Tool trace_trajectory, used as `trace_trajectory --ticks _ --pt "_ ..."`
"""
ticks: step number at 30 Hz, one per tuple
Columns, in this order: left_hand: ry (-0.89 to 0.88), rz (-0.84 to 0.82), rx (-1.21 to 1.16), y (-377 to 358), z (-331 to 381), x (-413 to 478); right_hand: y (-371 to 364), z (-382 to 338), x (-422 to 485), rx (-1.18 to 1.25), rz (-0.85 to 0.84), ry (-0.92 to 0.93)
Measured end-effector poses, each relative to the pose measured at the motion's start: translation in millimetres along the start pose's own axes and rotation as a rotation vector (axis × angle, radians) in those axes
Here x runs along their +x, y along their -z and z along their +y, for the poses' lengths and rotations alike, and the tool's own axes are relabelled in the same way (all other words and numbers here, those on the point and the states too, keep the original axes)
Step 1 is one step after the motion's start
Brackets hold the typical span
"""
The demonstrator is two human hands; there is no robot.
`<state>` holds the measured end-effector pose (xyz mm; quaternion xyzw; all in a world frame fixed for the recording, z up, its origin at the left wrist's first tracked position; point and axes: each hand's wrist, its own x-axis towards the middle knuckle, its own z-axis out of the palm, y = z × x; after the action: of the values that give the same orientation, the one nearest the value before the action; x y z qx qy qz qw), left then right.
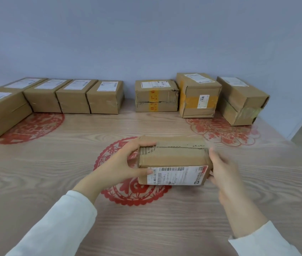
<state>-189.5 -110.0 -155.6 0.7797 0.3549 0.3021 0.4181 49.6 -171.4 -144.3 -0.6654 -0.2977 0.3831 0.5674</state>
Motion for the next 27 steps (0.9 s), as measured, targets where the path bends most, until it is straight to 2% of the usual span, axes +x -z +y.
trace_trajectory --ticks 6,15,24,27 --pt "0.163 -0.074 -0.020 10 -10 16 -14 1 17 0.012 0.035 -0.093" --pt "0.427 -0.084 -0.027 11 35 8 -11 -33 13 -0.049 -0.048 -0.316" --pt "0.529 -0.045 -0.031 -10 59 -19 10 -40 -20 -0.142 -0.062 -0.305" --pt "0.525 -0.105 0.128 -13 68 -21 13 -33 -25 -0.290 -0.078 -0.265"
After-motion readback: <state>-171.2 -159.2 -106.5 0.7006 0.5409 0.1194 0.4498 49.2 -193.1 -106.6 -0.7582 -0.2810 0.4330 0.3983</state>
